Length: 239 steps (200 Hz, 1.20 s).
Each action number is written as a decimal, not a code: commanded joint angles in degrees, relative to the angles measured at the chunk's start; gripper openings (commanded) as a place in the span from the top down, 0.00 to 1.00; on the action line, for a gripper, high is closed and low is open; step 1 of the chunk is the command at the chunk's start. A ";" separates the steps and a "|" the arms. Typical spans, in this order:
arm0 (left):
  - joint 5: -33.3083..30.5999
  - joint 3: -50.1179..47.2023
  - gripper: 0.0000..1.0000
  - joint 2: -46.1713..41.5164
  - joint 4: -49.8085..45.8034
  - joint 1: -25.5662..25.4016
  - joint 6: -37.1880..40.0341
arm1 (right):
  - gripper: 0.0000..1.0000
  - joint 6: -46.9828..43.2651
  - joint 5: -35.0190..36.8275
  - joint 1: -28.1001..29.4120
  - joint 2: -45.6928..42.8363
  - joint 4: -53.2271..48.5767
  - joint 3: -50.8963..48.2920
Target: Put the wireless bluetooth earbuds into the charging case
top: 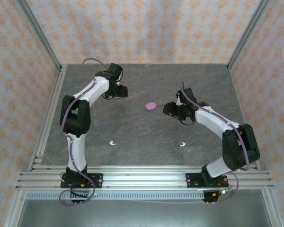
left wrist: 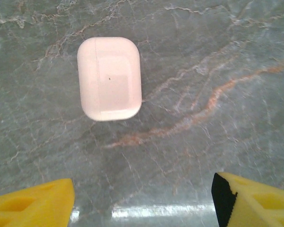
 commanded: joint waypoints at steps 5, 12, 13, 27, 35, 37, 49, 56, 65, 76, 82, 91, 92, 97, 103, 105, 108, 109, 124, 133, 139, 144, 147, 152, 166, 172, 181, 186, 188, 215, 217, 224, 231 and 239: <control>0.38 5.10 0.26 3.22 -4.06 1.57 0.99 | 0.46 1.47 1.75 -0.26 -2.87 0.29 -1.86; -0.06 6.09 0.26 4.29 -4.39 1.84 1.07 | 0.47 1.48 1.91 -0.28 -3.09 0.28 -2.30; -0.14 6.21 0.26 4.42 -4.44 1.86 1.07 | 0.47 1.48 1.93 -0.26 -3.13 0.28 -2.34; -0.41 8.02 0.27 6.44 -4.93 2.35 1.22 | 0.47 1.58 2.16 -0.30 -3.43 0.28 -2.87; -0.40 9.21 0.27 7.58 -5.31 2.59 1.44 | 0.47 1.72 2.31 -0.27 -3.43 0.28 -2.98; -0.40 9.57 0.27 7.85 -5.44 2.60 1.49 | 0.47 1.72 2.31 -0.31 -3.43 0.24 -2.98; -0.47 11.44 0.27 9.70 -6.07 2.90 1.67 | 0.47 1.74 2.08 -0.24 -3.31 0.20 -2.94; -0.37 12.52 0.28 10.44 -6.49 2.94 1.77 | 0.47 1.69 2.11 -0.29 -3.18 0.09 -2.83; -0.32 13.75 0.28 11.70 -6.73 3.01 1.90 | 0.47 1.65 2.14 -0.26 -3.16 0.03 -2.64; 0.01 15.19 0.29 13.04 -6.86 3.17 2.20 | 0.47 1.49 2.30 -0.32 -2.99 -0.28 -2.32; 0.19 15.85 0.31 13.71 -7.01 3.17 2.50 | 0.47 1.40 2.31 -0.25 -2.91 -0.50 -2.03; 0.09 17.07 0.34 14.81 -7.19 3.17 2.92 | 0.47 1.30 2.36 -0.24 -2.79 -0.75 -1.69; 0.07 17.24 0.34 14.90 -7.20 3.18 2.96 | 0.47 1.26 2.38 -0.28 -2.76 -0.80 -1.68; -0.26 17.89 0.35 15.48 -7.48 3.19 3.13 | 0.47 1.28 2.36 -0.29 -2.73 -0.91 -1.51; -0.74 18.59 0.35 16.12 -7.88 3.16 3.32 | 0.47 1.28 2.32 -0.26 -2.75 -0.94 -1.36; -0.88 18.81 0.35 16.31 -8.00 3.16 3.39 | 0.47 1.25 2.33 -0.24 -2.75 -0.94 -1.33; -1.06 19.13 0.36 16.58 -8.10 3.11 3.48 | 0.47 1.34 2.33 -0.23 -2.77 -0.94 -1.33; -1.08 19.20 0.36 16.62 -8.14 3.15 3.55 | 0.47 1.37 2.36 -0.23 -2.79 -0.94 -1.32; -1.38 20.31 0.38 17.78 -8.72 3.15 4.02 | 0.47 1.56 2.31 -0.26 -2.81 -0.99 -1.14; -1.32 20.32 0.40 18.07 -8.57 3.19 4.27 | 0.47 1.82 2.15 -0.25 -2.89 -0.88 -0.95; -1.25 20.24 0.42 18.16 -8.44 3.18 4.55 | 0.47 1.96 2.04 -0.24 -2.90 -0.88 -0.80; -1.25 20.10 0.44 18.24 -8.37 3.14 4.81 | 0.47 1.97 1.95 -0.25 -2.91 -0.86 -0.64; -1.23 20.06 0.44 18.35 -8.30 3.17 4.96 | 0.47 2.00 1.96 -0.25 -2.90 -0.89 -0.57; -1.30 19.99 0.46 18.43 -8.27 3.12 5.26 | 0.47 2.13 1.80 -0.26 -2.98 -0.90 -0.48; -1.28 19.48 0.52 18.39 -8.22 3.17 6.09 | 0.47 2.43 1.50 -0.27 -3.15 -0.86 -0.02; -1.19 19.01 0.55 18.21 -8.05 3.11 6.41 | 0.47 2.55 1.34 -0.23 -3.28 -0.88 0.13; -0.81 18.01 0.59 17.66 -7.69 3.14 6.96 | 0.47 2.75 1.11 -0.25 -3.58 -1.03 0.48; -0.63 17.33 0.61 17.20 -7.34 3.12 7.27 | 0.47 2.87 1.03 -0.28 -3.77 -1.18 0.65; -0.44 16.91 0.62 16.98 -7.18 3.17 7.41 | 0.47 2.88 0.95 -0.24 -3.84 -1.22 0.69; 2.27 10.15 0.71 11.89 -3.82 3.02 9.83 | 0.47 3.37 0.73 -0.30 -5.54 -2.43 1.73; 2.60 9.54 0.72 11.39 -3.42 2.97 10.03 | 0.47 3.45 0.66 -0.32 -5.71 -2.57 1.80; 3.86 7.35 0.74 9.41 -2.38 2.86 10.97 | 0.47 3.63 0.44 -0.25 -6.39 -3.00 2.09; 5.04 5.40 0.77 7.05 -1.61 2.64 12.08 | 0.47 3.90 0.06 -0.35 -7.03 -3.56 2.43; 6.55 3.14 0.80 4.51 -0.88 2.26 13.71 | 0.46 4.03 -0.50 -0.39 -7.72 -3.87 2.74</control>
